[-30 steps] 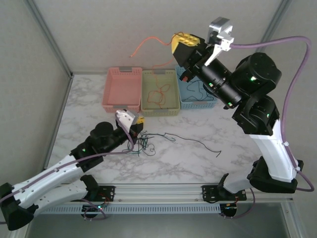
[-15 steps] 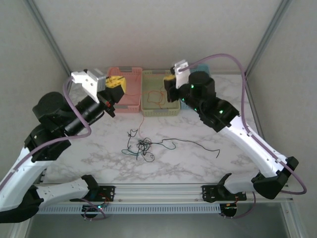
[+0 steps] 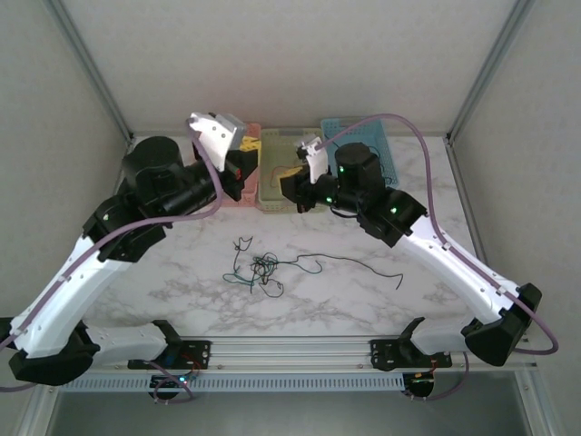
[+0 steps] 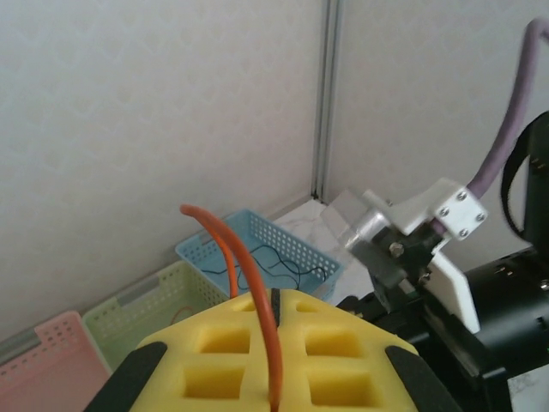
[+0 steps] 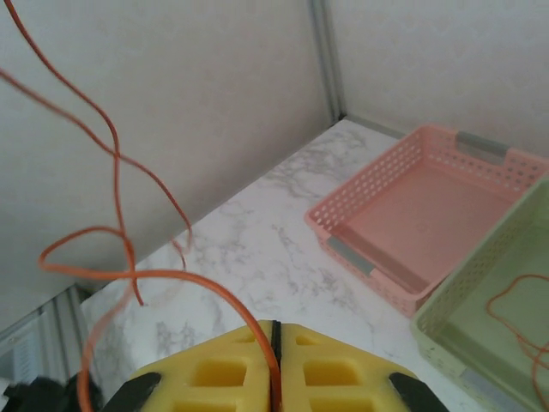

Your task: Untangle the cables

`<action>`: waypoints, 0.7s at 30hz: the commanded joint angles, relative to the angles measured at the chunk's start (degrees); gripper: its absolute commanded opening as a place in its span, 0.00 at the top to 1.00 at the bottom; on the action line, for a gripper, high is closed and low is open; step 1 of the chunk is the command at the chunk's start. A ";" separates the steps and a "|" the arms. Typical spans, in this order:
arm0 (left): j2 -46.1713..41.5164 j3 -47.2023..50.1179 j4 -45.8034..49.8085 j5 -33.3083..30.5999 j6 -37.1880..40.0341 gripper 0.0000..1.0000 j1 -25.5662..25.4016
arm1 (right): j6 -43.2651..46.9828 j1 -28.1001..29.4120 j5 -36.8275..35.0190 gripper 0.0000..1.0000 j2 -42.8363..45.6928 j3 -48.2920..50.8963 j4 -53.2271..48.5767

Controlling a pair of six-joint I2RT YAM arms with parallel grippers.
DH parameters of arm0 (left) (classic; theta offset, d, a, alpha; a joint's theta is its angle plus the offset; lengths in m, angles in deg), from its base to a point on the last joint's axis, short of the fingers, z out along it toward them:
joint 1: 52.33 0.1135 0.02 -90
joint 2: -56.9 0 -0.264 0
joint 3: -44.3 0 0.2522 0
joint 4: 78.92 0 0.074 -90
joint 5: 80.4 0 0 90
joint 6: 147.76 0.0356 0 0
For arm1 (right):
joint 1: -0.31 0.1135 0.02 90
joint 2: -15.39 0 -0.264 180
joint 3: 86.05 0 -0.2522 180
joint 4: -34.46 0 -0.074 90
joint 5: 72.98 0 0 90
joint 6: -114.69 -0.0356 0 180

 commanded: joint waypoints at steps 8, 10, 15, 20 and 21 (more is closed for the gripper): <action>16.76 -9.33 -6.22 10.17 -4.42 1.00 11.30 | -2.44 -7.57 -16.22 0.93 -10.48 -9.09 -0.04; 21.04 -12.71 -7.11 11.55 -5.07 1.00 12.30 | -3.10 -9.54 -16.22 0.94 -12.76 -10.63 0.05; 33.50 -22.58 -7.47 14.60 -7.83 1.00 15.10 | -3.19 -12.99 -15.09 0.95 -19.92 -16.74 -1.32; 43.22 -29.04 -8.78 16.23 -6.66 1.00 15.81 | -2.37 -14.41 -16.47 0.96 -27.50 -22.95 -3.04; 44.98 -29.77 -9.53 16.79 -7.17 1.00 16.16 | -2.39 -14.58 -17.34 0.96 -28.99 -24.03 -3.35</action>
